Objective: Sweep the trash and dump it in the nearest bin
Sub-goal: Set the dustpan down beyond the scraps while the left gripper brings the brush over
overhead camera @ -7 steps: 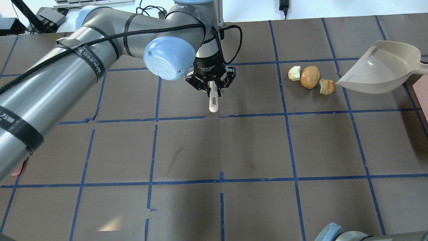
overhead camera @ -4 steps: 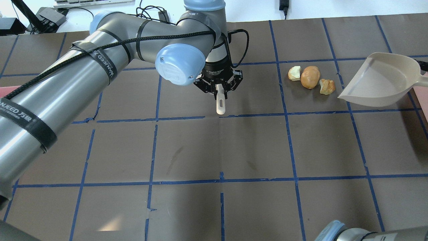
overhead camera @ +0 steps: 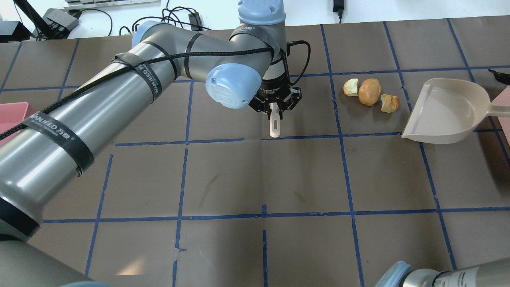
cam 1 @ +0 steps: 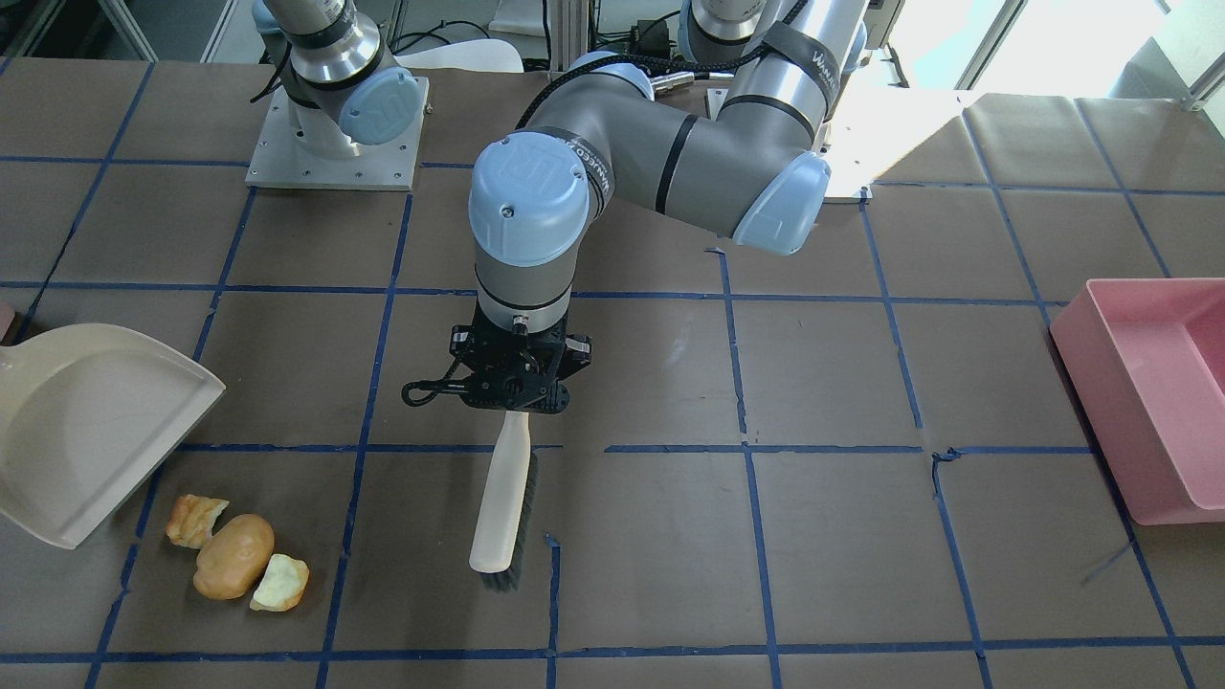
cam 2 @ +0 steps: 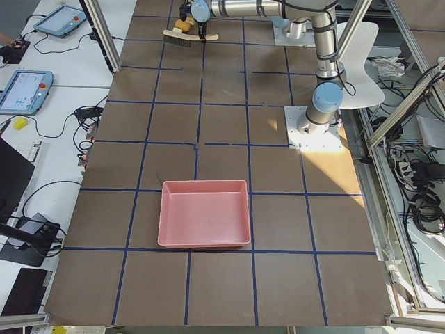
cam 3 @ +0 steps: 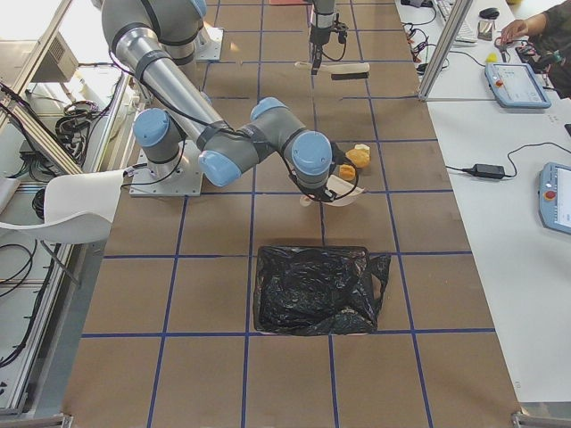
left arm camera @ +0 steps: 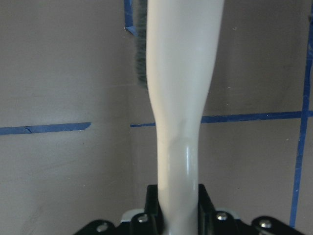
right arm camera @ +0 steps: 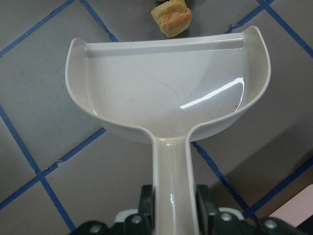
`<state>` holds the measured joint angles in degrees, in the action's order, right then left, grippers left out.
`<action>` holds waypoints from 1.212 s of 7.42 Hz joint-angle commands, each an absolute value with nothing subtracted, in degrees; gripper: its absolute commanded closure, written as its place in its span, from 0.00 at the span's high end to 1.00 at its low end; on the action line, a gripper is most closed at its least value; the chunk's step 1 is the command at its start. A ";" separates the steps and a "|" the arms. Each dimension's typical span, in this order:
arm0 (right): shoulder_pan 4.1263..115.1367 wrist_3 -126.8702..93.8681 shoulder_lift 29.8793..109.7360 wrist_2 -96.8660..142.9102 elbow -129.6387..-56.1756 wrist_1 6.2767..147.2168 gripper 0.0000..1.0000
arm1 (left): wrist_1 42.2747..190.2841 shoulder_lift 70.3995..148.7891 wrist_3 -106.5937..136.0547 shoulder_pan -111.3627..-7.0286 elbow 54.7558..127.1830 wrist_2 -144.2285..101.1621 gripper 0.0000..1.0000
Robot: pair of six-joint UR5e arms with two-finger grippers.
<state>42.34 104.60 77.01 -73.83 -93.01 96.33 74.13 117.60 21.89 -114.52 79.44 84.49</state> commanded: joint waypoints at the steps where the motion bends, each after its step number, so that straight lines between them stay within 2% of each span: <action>1: 42.36 107.82 75.50 -73.65 -92.81 96.77 0.24 | 72.78 119.61 21.97 -116.44 79.37 84.64 0.00; 6: 41.84 108.81 73.39 -73.74 -92.64 100.19 0.21 | 69.00 122.07 22.14 -118.20 78.67 85.87 0.00; 9: 41.84 108.90 71.82 -73.56 -92.46 100.64 0.21 | 68.91 126.11 23.64 -120.41 74.81 87.63 0.00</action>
<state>41.86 108.86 72.90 -73.61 -92.68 100.60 68.93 124.39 22.95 -119.63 76.55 87.27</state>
